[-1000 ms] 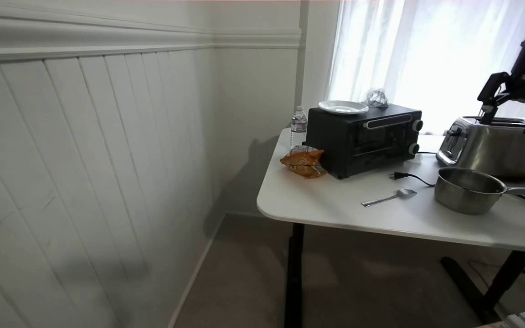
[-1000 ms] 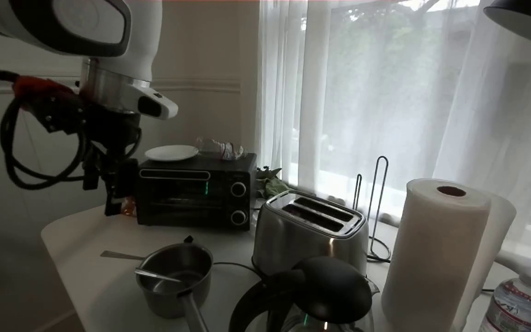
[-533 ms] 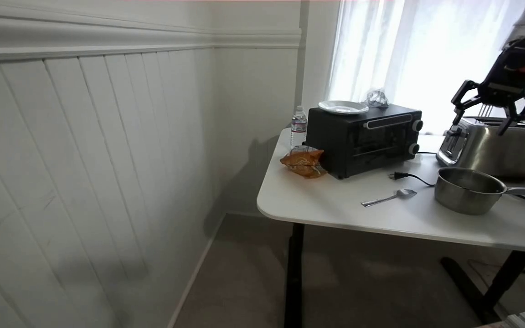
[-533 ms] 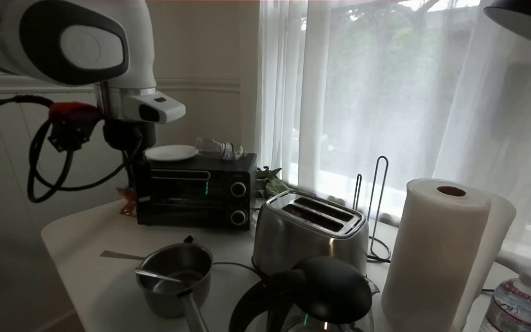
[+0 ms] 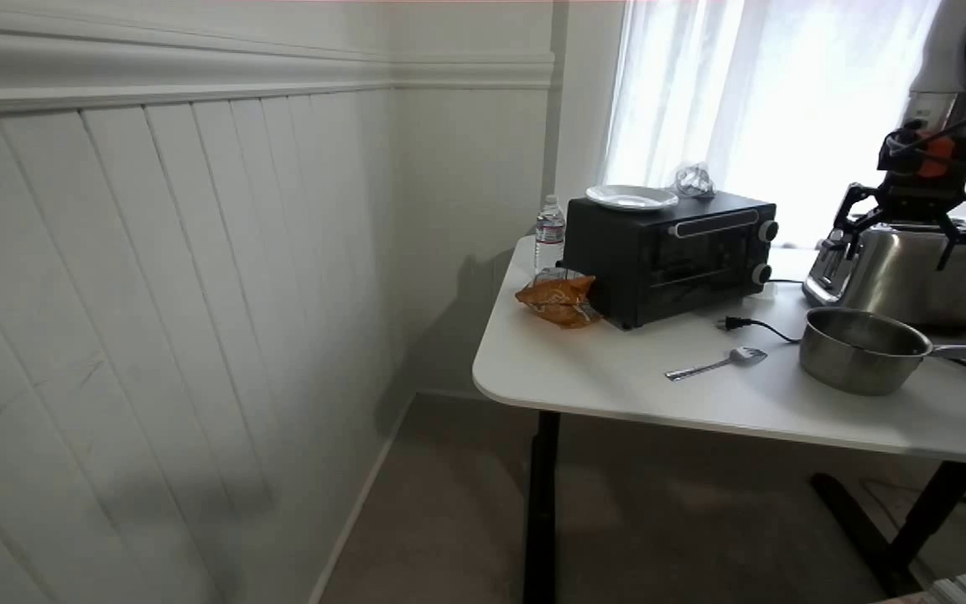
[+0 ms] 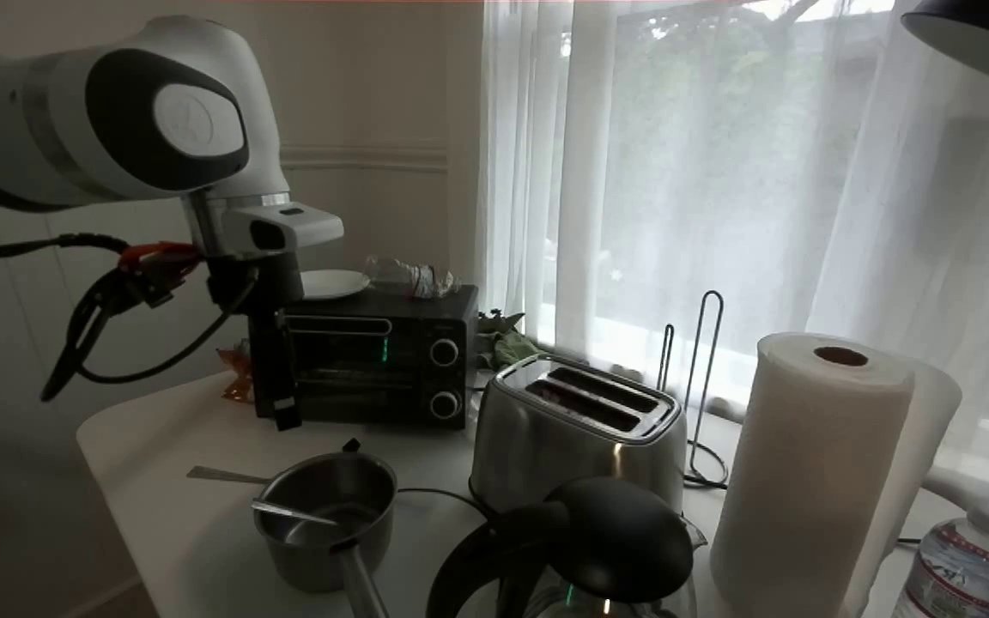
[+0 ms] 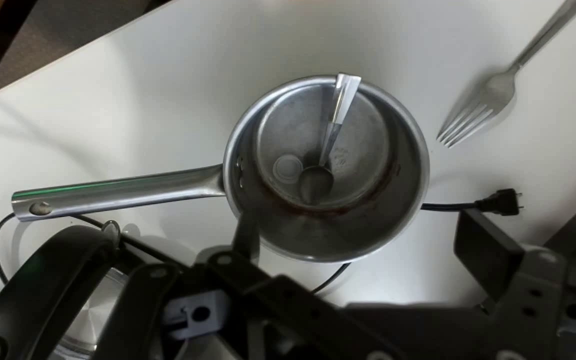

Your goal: Pick up the silver spoon from the silver pot, scoop some substance from the silver pot and put it on the white plate on the black oven, put the silver spoon on the white plate

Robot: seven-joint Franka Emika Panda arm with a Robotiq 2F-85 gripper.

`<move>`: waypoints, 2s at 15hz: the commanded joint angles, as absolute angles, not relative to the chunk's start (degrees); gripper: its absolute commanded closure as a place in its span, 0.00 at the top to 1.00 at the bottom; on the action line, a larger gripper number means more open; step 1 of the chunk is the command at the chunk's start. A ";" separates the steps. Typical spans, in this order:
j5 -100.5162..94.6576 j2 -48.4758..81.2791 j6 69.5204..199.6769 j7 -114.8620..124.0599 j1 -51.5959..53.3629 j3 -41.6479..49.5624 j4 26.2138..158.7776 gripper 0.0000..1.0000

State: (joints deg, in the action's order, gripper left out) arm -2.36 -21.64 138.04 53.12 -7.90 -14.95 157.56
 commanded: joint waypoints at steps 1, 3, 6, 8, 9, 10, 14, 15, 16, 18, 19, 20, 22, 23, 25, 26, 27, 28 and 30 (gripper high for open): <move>-1.14 -17.74 139.91 49.10 -5.24 -10.76 157.51 1.00; -2.59 -15.46 143.05 49.05 -6.07 -9.66 157.51 1.00; -2.62 -15.67 142.84 49.24 -5.62 -8.65 157.51 1.00; -2.58 -14.21 143.99 48.79 -5.66 -7.82 157.45 1.00; -2.59 -13.92 144.09 48.78 -5.63 -7.76 157.38 1.00; -2.59 -13.87 144.10 48.78 -5.60 -7.76 157.32 1.00; -3.69 -12.16 145.47 50.23 -6.30 -7.98 157.27 1.00; -3.10 -11.52 145.28 50.31 -6.19 -7.69 157.27 1.00; -2.30 -10.74 145.51 50.29 -5.96 -7.32 157.28 1.00; -1.75 -9.19 146.29 50.72 -5.72 -6.70 157.28 1.00; -0.70 -8.39 146.40 50.27 -5.35 -6.17 157.29 1.00; -0.73 -7.67 146.69 50.64 -5.35 -5.89 157.28 1.00; 0.96 -5.96 148.10 49.95 -4.78 -5.07 157.28 1.00; 1.97 -5.14 148.78 49.66 -4.44 -4.75 157.28 1.00; 4.95 -3.45 151.18 48.97 -3.52 -4.14 157.27 1.00; 5.88 -2.68 151.98 49.03 -3.15 -4.02 157.26 1.00; 6.79 -1.95 152.60 49.04 -2.80 -3.87 157.26 1.00; 7.39 -1.24 153.17 49.25 -2.52 -3.78 157.26 1.00; 7.97 0.04 154.46 49.85 -2.09 -3.47 157.25 1.00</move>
